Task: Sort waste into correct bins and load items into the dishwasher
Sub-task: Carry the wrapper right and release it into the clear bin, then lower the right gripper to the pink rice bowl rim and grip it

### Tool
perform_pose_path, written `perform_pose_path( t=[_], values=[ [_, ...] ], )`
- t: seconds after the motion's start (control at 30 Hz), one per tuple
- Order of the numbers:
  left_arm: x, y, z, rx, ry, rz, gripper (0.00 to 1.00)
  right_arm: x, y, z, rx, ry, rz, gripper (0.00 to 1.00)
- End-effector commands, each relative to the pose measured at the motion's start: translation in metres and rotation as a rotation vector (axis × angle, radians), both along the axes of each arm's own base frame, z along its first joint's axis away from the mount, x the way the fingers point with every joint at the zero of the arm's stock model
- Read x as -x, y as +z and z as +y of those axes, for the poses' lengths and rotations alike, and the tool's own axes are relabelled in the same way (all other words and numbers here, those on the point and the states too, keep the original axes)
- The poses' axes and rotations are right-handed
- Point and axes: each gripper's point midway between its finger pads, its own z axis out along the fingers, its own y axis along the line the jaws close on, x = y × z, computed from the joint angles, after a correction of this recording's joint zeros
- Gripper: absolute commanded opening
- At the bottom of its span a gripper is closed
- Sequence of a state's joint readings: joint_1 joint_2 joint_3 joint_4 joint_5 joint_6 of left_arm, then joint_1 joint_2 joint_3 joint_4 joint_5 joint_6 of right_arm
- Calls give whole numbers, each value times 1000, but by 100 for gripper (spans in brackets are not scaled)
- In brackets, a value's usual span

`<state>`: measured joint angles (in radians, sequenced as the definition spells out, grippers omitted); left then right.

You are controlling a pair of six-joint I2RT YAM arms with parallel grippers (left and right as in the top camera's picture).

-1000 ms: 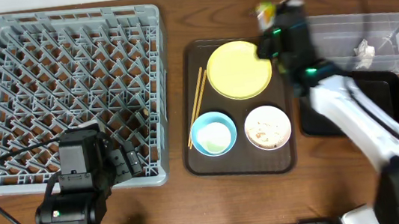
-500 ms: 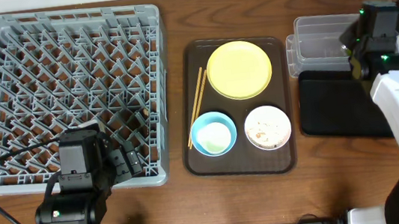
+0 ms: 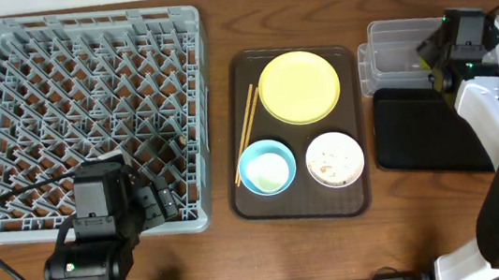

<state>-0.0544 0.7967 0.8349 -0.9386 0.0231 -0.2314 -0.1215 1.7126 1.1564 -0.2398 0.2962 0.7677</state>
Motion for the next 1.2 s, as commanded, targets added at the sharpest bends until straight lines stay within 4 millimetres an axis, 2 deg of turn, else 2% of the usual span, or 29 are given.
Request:
perform_pose_path(
  t=[0.0,0.1,0.13,0.2,0.23,0.27,0.37,0.47,0.57,0.67,0.83,0.93,1.03,1.17],
  values=[
    [-2,9,-1,-5,-18,-21,94,1,39,1,92,102,-41,73],
    [-2,9,-1,-5,-18,-21,94,3,72,18,120,234,-95,72],
    [-2,9,-1,-5,-18,-21,94,4,81,26,114,287,-111,75],
    [-2,9,-1,-5,-18,-21,94,11,92,45,95,387,-124,93],
    [-2,9,-1,-5,-17,-21,94,17,95,53,79,422,-118,99],
    [-2,9,-1,-5,-18,-21,94,23,95,60,59,447,-107,99],
    [-2,9,-1,-5,-18,-21,94,43,83,86,7,543,-27,99],
    [-2,9,-1,-5,-18,-21,94,67,59,113,-50,638,101,99],
    [-2,9,-1,-5,-18,-21,94,90,40,143,-39,771,224,99],
    [-2,9,-1,-5,-18,-21,94,108,31,165,-2,877,304,95],
    [-2,9,-1,-5,-18,-21,94,126,22,184,1,934,373,89],
    [-2,9,-1,-6,-18,-21,94,133,16,184,10,938,419,87],
    [-2,9,-1,-5,-18,-21,94,144,8,188,-6,956,474,80],
    [-2,9,-1,-5,-18,-22,94,165,-5,210,-29,1069,552,76]
  ],
)
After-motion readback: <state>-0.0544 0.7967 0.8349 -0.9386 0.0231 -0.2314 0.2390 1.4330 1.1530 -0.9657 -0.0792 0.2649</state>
